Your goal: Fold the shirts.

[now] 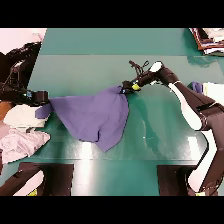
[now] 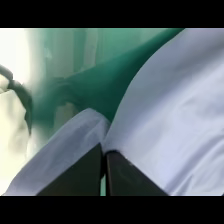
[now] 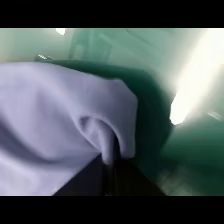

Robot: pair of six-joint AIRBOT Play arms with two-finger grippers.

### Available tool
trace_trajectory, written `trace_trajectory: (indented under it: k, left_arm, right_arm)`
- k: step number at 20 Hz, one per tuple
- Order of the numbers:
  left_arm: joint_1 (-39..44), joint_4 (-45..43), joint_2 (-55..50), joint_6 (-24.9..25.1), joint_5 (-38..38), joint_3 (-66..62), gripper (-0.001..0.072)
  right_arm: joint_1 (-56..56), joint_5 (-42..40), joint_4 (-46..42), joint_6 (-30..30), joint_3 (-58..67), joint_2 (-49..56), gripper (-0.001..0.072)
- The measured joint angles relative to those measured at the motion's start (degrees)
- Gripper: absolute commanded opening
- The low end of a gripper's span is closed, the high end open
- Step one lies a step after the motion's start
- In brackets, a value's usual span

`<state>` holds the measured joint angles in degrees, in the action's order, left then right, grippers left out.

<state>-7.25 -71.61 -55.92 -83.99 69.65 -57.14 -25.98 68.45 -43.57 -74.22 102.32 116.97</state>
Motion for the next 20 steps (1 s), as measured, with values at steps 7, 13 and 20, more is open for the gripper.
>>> trace_trajectory:
  k: [7, 13, 20]
  left_arm:
    - [0.0, 0.37, 2.1, -0.04, 0.68, -13.94, 0.0025]
    - [0.02, 3.32, 4.9, -0.04, 2.12, -43.71, 0.0026]
    - [0.0, 12.94, 5.27, -0.13, 3.13, -58.95, 0.0025]
  right_arm:
    - [2.4, 4.0, -9.4, 1.33, 11.93, -9.2, 0.0014]
    - [7.58, 6.54, -16.72, 1.29, 12.09, -34.4, 0.0014]
    - [11.74, 8.5, -22.69, -4.04, 0.0, -58.05, 0.0014]
